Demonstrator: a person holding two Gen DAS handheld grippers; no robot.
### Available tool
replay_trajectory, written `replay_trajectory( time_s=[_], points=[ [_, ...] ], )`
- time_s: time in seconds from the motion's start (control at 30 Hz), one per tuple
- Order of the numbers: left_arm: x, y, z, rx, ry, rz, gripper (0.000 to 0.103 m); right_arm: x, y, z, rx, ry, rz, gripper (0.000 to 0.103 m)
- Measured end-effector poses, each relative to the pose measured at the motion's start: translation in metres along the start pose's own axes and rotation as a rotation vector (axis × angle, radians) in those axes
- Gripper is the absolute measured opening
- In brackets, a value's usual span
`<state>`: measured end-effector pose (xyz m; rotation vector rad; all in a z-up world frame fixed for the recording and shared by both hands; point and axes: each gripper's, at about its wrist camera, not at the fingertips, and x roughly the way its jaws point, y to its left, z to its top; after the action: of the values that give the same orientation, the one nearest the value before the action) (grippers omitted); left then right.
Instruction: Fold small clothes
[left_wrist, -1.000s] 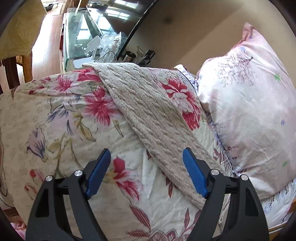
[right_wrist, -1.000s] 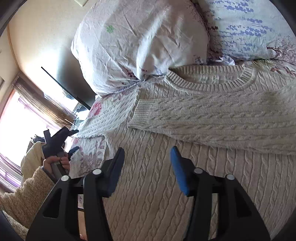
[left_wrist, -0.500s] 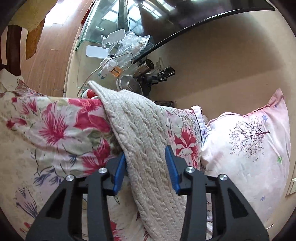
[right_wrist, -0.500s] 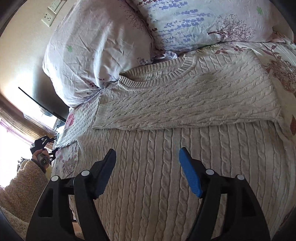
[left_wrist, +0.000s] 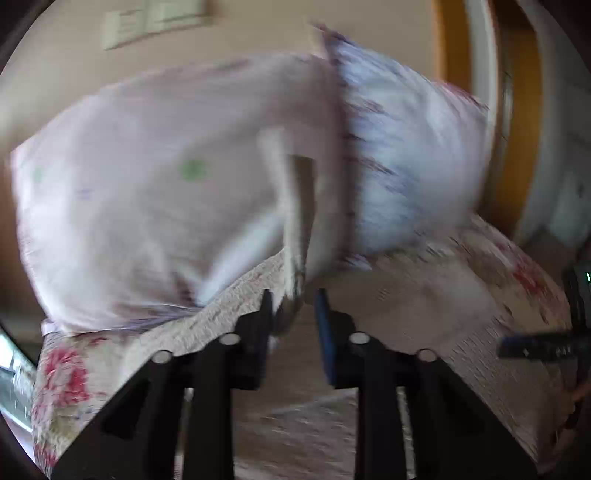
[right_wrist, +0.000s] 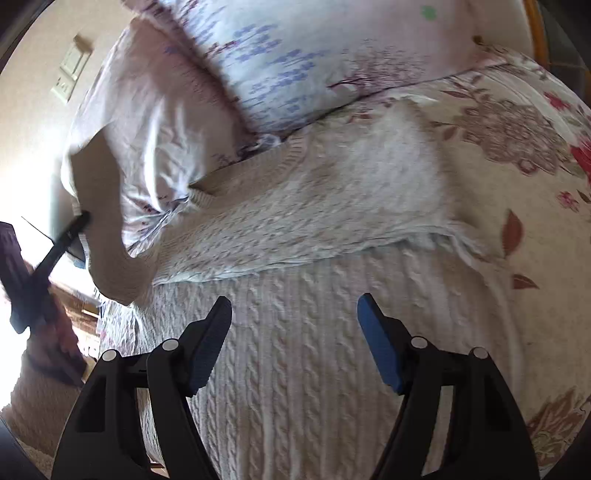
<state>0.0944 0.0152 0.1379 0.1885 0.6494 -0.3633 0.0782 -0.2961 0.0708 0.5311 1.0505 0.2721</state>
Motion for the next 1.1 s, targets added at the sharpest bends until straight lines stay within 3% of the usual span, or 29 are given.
replay_trajectory(
  time_s=[0.07, 0.13, 0.23, 0.37, 0.47, 0.5, 0.67, 0.8, 0.97, 1.0, 1.03, 1.1],
  points=[
    [0.027, -0.05, -0.016, 0.106, 0.106, -0.036, 0.047, -0.008, -0.013, 0.0, 0.028, -0.008, -0.014, 0.072],
    [0.031, -0.064, -0.037, 0.137, 0.149, -0.024, 0.047, -0.024, -0.025, 0.0, 0.042, -0.029, -0.035, 0.072],
    [0.016, -0.018, -0.064, -0.014, 0.191, 0.058, 0.06, -0.049, -0.049, -0.007, 0.057, -0.046, -0.089, 0.072],
    [-0.024, 0.053, -0.114, -0.299, 0.25, 0.132, 0.064, -0.072, -0.091, -0.025, 0.137, -0.006, -0.133, 0.072],
    [-0.041, 0.072, -0.155, -0.39, 0.339, 0.175, 0.064, -0.076, -0.107, -0.037, 0.195, 0.037, -0.129, 0.071],
    [-0.045, 0.073, -0.164, -0.418, 0.353, 0.168, 0.064, -0.075, -0.106, -0.036, 0.19, 0.033, -0.119, 0.071],
    [-0.052, 0.069, -0.182, -0.509, 0.349, 0.111, 0.064, -0.05, -0.067, 0.002, 0.153, -0.039, 0.109, 0.068],
    [-0.05, 0.055, -0.186, -0.502, 0.356, 0.111, 0.065, 0.006, -0.04, 0.051, 0.136, -0.035, 0.135, 0.055],
    [-0.06, 0.049, -0.193, -0.517, 0.342, 0.118, 0.067, 0.088, -0.025, 0.083, 0.087, 0.102, 0.006, 0.04],
    [-0.062, 0.049, -0.195, -0.524, 0.336, 0.117, 0.067, 0.091, -0.02, 0.084, 0.073, 0.086, -0.011, 0.034],
    [-0.064, 0.049, -0.196, -0.536, 0.332, 0.113, 0.067, 0.092, -0.011, 0.084, 0.033, 0.077, 0.0, 0.008],
    [-0.066, 0.049, -0.199, -0.551, 0.323, 0.104, 0.069, 0.093, 0.005, 0.08, -0.043, 0.08, 0.006, 0.008]
  ],
)
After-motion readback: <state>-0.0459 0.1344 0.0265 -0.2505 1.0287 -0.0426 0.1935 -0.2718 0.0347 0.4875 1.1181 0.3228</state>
